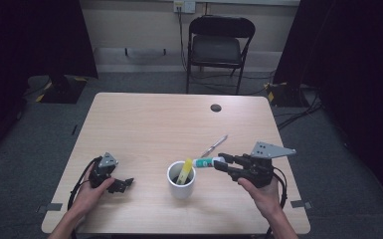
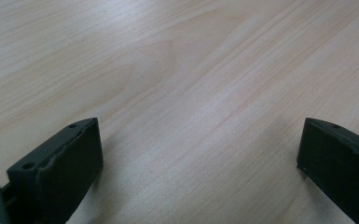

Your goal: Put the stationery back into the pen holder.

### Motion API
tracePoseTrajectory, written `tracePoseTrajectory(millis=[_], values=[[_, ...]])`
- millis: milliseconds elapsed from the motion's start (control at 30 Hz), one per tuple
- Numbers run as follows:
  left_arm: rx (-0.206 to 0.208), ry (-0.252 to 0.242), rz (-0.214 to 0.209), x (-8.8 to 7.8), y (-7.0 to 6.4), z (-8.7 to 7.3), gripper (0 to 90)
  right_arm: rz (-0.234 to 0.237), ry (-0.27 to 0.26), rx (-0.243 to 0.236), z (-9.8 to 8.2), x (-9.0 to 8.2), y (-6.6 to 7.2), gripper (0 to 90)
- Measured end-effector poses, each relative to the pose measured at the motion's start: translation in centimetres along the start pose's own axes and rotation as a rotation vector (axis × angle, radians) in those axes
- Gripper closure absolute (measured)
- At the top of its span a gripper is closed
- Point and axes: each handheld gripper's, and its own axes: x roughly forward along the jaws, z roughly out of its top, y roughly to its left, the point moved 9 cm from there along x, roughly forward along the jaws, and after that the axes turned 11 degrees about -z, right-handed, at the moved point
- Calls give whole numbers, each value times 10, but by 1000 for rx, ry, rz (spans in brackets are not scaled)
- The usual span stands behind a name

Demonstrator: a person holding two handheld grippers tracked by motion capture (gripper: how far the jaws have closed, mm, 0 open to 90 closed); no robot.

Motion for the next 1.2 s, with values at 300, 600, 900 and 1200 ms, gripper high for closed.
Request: tracePoseTrajectory(millis=[300,600,900,1200], values=[[0,0,-1,0,0,0,0,50,14,-21,3,21,16,656],[0,0,0,0,0,0,0,77,50,-37,-5,42,28,656],[0,0,0,0,0,0,0,91,84,-29,-17,62,28,656],[0,0,-1,0,0,0,0,90,135,-36,-29,76,29,655]])
